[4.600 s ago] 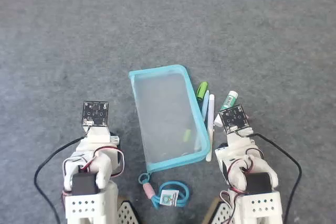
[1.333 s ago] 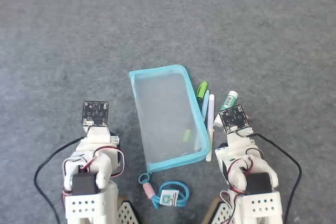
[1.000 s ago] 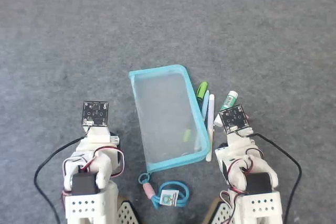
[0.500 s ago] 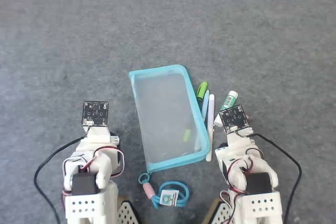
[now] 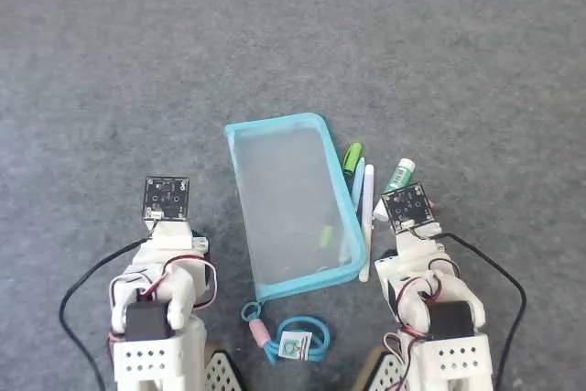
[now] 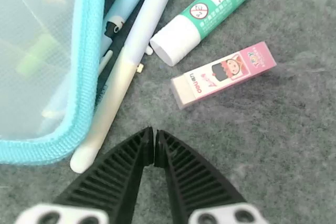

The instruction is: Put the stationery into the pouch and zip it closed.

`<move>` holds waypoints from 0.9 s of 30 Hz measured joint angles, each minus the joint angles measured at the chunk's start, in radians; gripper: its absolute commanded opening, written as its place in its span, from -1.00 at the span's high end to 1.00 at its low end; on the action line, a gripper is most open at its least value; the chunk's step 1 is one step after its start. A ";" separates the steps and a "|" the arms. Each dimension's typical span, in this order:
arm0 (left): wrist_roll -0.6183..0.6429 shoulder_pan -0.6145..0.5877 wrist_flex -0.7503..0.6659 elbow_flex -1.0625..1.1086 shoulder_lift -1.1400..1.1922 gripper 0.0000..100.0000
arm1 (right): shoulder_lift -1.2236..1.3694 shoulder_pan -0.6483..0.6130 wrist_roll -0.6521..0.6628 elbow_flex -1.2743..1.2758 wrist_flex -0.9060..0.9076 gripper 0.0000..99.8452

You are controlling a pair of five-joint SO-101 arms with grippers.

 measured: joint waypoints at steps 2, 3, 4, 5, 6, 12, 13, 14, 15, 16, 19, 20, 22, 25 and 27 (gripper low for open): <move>0.000 0.000 0.000 0.000 0.000 0.97 | 0.000 0.000 0.000 0.000 0.000 0.98; 0.000 0.000 0.000 0.000 0.000 0.97 | 0.000 0.000 0.000 0.000 0.000 0.98; 0.000 0.000 0.000 0.000 0.000 0.97 | 0.000 0.000 0.000 0.000 0.000 0.98; 0.000 0.000 0.000 0.000 0.000 0.97 | 0.000 0.000 0.000 0.000 0.000 0.98; 0.000 0.000 0.000 0.000 0.000 0.97 | 0.000 0.000 0.000 0.000 0.000 0.98; 0.000 0.000 0.000 0.000 0.000 0.97 | 0.000 0.000 0.000 0.000 0.000 0.98; 0.000 0.000 0.000 0.000 0.000 0.97 | 0.000 0.000 0.000 0.000 0.000 0.98; 0.000 0.000 0.000 0.000 0.000 0.97 | 0.000 0.000 0.000 0.000 0.000 0.98; 0.000 0.000 0.000 0.000 0.000 0.97 | 0.000 0.000 0.000 0.000 0.000 0.98; 0.000 0.000 0.000 0.000 0.000 0.97 | 0.000 0.000 0.000 0.000 0.000 0.98; 0.000 0.000 0.000 0.000 0.000 0.97 | 0.000 -0.057 -0.003 0.000 0.000 0.98; 0.000 0.000 0.000 0.000 0.000 0.97 | 0.000 -0.084 -0.003 0.000 0.000 0.98; 0.000 0.000 0.000 0.000 0.000 0.97 | 0.000 -0.133 -0.003 0.000 0.000 0.98; 0.000 0.000 0.000 0.000 0.000 0.97 | -0.003 -0.132 0.052 0.000 -0.077 0.98; 0.000 0.000 0.000 0.000 0.000 0.97 | -0.028 -0.094 0.169 -0.003 -0.106 0.98</move>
